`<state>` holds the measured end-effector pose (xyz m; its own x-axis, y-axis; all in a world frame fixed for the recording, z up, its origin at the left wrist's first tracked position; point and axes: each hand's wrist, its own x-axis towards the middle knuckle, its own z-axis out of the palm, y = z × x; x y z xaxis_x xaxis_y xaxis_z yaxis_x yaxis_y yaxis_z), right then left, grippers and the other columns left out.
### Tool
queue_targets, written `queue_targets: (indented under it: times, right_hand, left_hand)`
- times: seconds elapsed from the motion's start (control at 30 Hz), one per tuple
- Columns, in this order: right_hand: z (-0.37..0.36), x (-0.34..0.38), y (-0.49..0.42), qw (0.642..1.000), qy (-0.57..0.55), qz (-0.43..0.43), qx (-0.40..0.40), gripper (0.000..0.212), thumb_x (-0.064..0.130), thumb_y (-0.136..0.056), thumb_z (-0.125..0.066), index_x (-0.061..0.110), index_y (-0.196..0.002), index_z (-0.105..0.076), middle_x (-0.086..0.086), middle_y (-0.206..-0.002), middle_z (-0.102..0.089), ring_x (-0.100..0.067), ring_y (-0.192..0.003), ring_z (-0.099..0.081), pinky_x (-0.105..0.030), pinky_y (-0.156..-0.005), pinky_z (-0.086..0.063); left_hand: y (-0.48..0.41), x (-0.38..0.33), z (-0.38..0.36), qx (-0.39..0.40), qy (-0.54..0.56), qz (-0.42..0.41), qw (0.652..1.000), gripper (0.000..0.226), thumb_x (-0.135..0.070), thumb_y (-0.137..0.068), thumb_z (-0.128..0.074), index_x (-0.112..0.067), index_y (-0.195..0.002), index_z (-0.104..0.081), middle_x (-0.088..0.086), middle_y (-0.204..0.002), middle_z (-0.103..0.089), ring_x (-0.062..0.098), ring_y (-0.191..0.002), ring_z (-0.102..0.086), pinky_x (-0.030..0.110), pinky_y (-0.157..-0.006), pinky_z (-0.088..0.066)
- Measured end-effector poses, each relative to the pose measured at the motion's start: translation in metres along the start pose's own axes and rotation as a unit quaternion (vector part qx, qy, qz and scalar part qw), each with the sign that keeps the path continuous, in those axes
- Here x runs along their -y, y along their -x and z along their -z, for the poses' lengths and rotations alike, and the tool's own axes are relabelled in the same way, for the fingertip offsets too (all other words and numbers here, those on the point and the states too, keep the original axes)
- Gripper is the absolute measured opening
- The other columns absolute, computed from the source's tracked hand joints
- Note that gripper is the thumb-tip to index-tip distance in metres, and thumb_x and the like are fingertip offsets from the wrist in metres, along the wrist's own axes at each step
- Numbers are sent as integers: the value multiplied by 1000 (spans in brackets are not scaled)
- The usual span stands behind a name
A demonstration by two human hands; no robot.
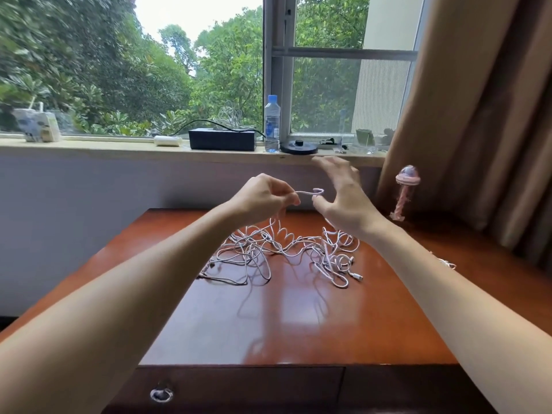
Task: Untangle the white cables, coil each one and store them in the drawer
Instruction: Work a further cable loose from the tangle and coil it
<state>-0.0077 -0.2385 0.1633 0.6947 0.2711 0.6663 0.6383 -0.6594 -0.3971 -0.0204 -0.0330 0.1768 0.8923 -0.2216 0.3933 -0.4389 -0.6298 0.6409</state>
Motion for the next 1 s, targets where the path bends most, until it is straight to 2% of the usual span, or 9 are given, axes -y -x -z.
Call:
queue_targets:
  times: [0.03,0.1,0.17,0.27,0.43,0.57,0.67,0.83,1.0]
  right_hand:
    - [-1,2,0,999,-3,22,24,46,14,-90,-66,22,-135,-62,1,-143,-49,-14,-137,-35,-19,-114,-30]
    - [-3,4,1,996,8,43,73,24,19,-94,-65,22,-116,-72,5,-122,-67,-11,-124,-52,-28,-107,-43]
    - [-6,3,3,995,-4,37,89,16,21,-99,-61,21,-110,-73,7,-99,-76,-9,-100,-67,-37,-96,-51]
    - [-7,0,5,997,-17,36,61,15,17,-101,-58,20,-104,-73,9,-82,-75,-7,-82,-69,-38,-86,-54]
    - [-9,-5,10,999,-44,10,-11,16,16,-100,-56,21,-99,-71,11,-84,-75,-5,-83,-71,-39,-87,-55]
    - [-3,-18,11,997,-29,-34,-62,22,17,-98,-53,32,-94,-69,15,-79,-72,-5,-81,-70,-42,-87,-56]
    - [-3,-24,15,998,1,-55,-29,20,21,-98,-55,32,-95,-71,17,-78,-72,-3,-80,-71,-40,-87,-56]
    - [-18,-25,19,995,6,-99,15,18,23,-98,-54,33,-95,-68,16,-81,-73,-6,-83,-70,-41,-89,-55]
    - [-30,-15,22,990,-14,-98,97,33,19,-95,-56,27,-126,-62,12,-106,-72,-12,-89,-65,-39,-97,-51]
  left_hand:
    - [0,-1,-1,1,0,-2,1000,14,-29,-96,-68,-22,-90,-80,2,-67,-72,7,-57,-61,26,-67,-53]
    - [-1,-2,-2,-1,-7,-7,1000,15,-28,-95,-69,-20,-88,-79,3,-66,-72,8,-57,-61,27,-65,-52]
    - [0,0,-3,-17,-31,-4,999,18,-32,-94,-70,-19,-84,-78,0,-65,-72,7,-55,-61,24,-59,-49]
    - [4,8,-2,-36,-70,6,997,24,-39,-91,-72,-19,-79,-73,-3,-68,-72,4,-54,-59,21,-53,-45]
    - [16,37,-1,-20,-97,47,994,25,-37,-91,-69,-15,-80,-68,-2,-71,-67,13,-59,-55,25,-55,-44]
    - [33,75,4,-5,-80,100,992,39,-43,-99,-59,-11,-78,-70,-4,-71,-74,6,-63,-66,22,-61,-49]
    - [43,88,5,2,-15,106,994,48,-39,-103,-54,1,-80,-67,6,-73,-76,8,-64,-71,17,-62,-50]
    - [41,78,-2,-33,55,101,993,36,-28,-106,-50,3,-89,-58,12,-78,-75,30,-63,-74,38,-59,-57]
    - [35,54,1,-45,153,94,983,34,-30,-105,-53,-3,-86,-60,21,-76,-73,38,-63,-72,36,-51,-57]
